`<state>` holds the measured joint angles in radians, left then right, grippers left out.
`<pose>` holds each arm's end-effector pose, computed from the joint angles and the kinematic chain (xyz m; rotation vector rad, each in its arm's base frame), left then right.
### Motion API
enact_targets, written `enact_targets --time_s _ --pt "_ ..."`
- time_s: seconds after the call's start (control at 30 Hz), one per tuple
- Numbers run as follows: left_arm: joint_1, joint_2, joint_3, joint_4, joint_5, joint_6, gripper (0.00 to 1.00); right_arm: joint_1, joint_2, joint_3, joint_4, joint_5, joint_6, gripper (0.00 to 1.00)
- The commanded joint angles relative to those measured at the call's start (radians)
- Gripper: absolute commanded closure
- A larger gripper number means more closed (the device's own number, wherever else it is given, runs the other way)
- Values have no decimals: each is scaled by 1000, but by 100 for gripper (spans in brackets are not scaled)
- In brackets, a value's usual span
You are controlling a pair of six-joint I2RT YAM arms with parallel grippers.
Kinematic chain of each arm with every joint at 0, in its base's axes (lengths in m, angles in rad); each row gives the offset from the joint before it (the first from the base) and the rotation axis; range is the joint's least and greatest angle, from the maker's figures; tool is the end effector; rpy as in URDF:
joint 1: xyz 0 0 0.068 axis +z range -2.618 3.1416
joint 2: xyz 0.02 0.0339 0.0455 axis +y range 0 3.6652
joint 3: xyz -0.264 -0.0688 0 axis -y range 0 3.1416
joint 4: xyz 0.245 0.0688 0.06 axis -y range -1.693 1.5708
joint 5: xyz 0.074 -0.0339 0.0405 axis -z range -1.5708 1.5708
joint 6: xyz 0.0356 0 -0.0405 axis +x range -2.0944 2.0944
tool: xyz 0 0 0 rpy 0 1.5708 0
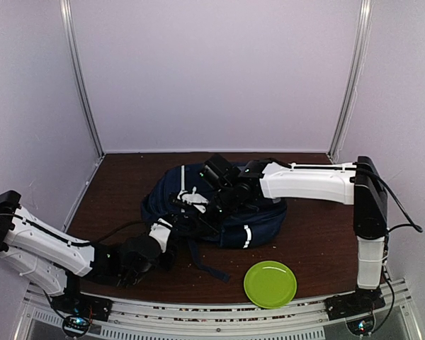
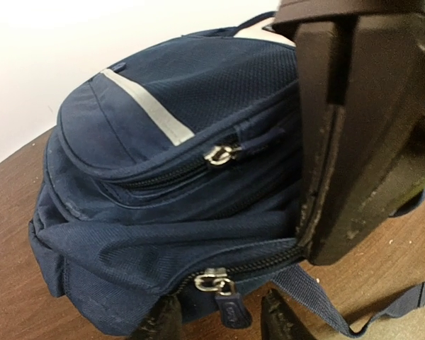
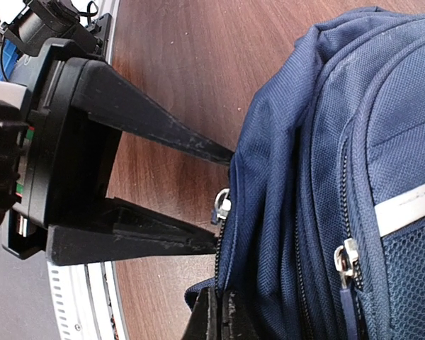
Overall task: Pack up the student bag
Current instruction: Grab the largest pocket of the student bag, then zip the largest pocket of the bag in the student bag.
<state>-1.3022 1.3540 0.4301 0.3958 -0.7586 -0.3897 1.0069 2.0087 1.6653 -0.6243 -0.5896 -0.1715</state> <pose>0.0886 -0.2297 0.1617 0.4487 1.9063 -0.3163 0.2193 0.3838 0.2413 -1.6674 2.0478 1.0614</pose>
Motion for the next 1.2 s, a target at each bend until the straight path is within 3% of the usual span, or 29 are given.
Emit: enact_targets --time_s 0.0,0.17,0.27,0.43,0.63,0.9,1.17 --pt "25 14 18 77 5 5 62 8 -68 12 92 -102 15 100" --pt "38 35 21 103 11 19 74 9 -71 -3 93 -102 11 100" --pt "41 33 21 102 20 20 86 7 -76 -16 86 -90 -5 100" --pt "41 -50 18 -21 37 7 100 -12 -123 -105 55 6 -95 100" --pt "43 -208 -78 -142 26 -12 100 -99 -212 -217 -12 82 -170 100" --pt "49 -380 -139 -309 75 -55 100 -234 -300 -357 -84 305 -289 100" --pt "54 -457 -208 -306 71 -85 100 -505 -257 -292 -62 479 -297 100"
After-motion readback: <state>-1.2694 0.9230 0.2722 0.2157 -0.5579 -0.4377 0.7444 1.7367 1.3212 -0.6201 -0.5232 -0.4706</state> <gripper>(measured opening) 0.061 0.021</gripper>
